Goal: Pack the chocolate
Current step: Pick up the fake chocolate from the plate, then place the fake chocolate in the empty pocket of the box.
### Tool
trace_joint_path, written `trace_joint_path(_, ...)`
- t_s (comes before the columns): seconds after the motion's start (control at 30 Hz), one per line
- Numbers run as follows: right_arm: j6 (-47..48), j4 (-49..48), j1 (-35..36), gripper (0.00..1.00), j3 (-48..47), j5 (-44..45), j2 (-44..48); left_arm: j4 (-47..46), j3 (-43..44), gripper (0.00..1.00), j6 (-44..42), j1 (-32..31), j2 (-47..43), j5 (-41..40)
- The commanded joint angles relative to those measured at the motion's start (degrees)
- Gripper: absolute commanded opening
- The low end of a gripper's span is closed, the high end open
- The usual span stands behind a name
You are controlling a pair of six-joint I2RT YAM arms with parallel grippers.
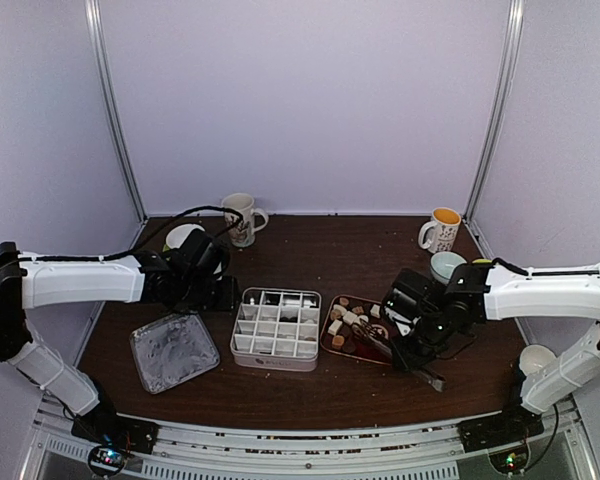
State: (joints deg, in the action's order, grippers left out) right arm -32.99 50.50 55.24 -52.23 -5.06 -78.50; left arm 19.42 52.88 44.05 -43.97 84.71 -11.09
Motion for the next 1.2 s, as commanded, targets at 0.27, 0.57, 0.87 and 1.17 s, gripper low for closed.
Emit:
trace_joint_path(0.27, 1.84, -0.09, -0.26, 0.22, -1.84, -0.34, 8.52, -0.52, 1.35, 0.4, -0.11, 0.37, 0.59, 0.27)
trace_joint_path(0.57, 5.48, -6.59, 4.02, 0.22, -3.48, -10.04, 11.36, -0.7, 0.99, 0.4, -0.27, 0.36, -0.26, 0.01)
trace_joint_path(0.87, 7.38, -6.48, 8.27, 0.22, -7.55, -9.47, 5.7, -0.69, 0.39, 0.4, -0.25, 0.3, -1.17, -0.07)
trace_joint_path(1.17, 7.47, -5.54, 9.26, 0.24, -8.1, -7.53, 2.78, -1.12, -0.5, 0.4, -0.05, 0.28, -1.86, -0.15)
